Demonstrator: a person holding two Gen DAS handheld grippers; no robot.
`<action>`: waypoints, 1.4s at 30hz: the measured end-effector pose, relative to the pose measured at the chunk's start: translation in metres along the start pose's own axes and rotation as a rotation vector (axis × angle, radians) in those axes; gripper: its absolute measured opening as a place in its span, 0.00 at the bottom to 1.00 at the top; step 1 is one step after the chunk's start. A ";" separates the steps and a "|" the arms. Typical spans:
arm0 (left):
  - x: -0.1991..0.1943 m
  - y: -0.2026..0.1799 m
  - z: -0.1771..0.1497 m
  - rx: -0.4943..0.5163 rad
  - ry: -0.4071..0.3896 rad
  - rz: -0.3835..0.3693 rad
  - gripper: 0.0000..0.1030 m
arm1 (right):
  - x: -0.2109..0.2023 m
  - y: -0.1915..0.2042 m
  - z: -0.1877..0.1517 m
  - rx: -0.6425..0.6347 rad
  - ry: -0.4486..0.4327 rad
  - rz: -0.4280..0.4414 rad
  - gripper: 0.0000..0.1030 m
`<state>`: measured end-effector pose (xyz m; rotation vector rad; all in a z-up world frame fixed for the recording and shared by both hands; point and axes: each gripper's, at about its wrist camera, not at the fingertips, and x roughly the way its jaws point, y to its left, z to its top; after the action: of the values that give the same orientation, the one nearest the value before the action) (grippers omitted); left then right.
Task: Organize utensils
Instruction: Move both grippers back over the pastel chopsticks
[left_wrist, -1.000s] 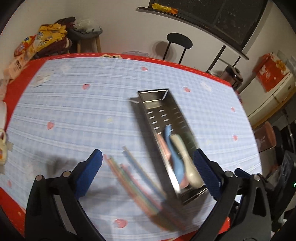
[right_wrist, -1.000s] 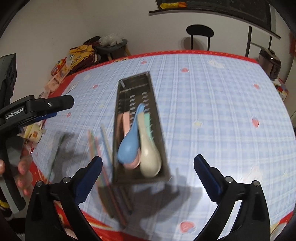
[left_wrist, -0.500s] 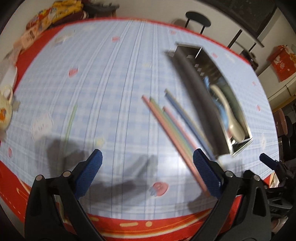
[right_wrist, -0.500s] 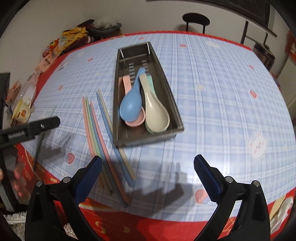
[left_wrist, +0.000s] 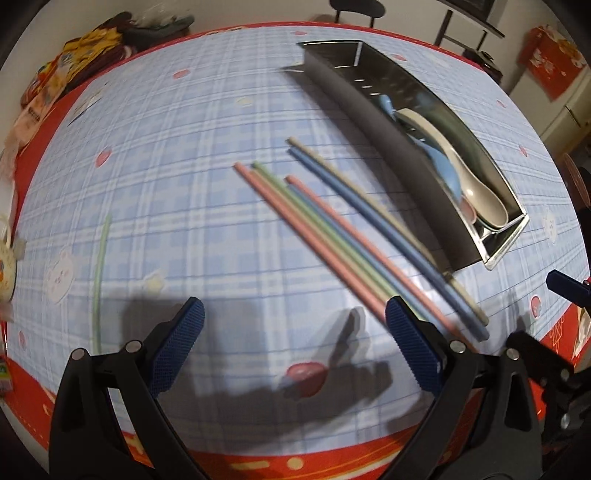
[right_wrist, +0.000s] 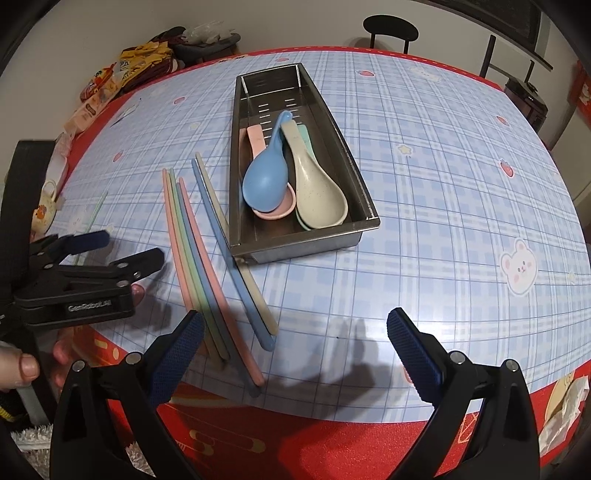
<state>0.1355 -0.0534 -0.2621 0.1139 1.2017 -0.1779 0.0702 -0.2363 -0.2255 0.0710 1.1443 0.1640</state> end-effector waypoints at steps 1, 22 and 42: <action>0.002 -0.002 0.000 0.008 0.003 0.006 0.94 | 0.000 -0.001 0.000 0.000 0.001 0.000 0.94; 0.015 -0.006 -0.002 -0.018 0.041 0.012 0.95 | -0.001 -0.015 -0.001 0.033 0.010 0.037 0.94; 0.010 0.008 -0.014 -0.029 0.052 0.025 0.95 | 0.007 0.002 0.001 0.002 0.031 0.216 0.28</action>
<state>0.1281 -0.0436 -0.2763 0.1086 1.2536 -0.1358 0.0743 -0.2330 -0.2313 0.1946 1.1669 0.3566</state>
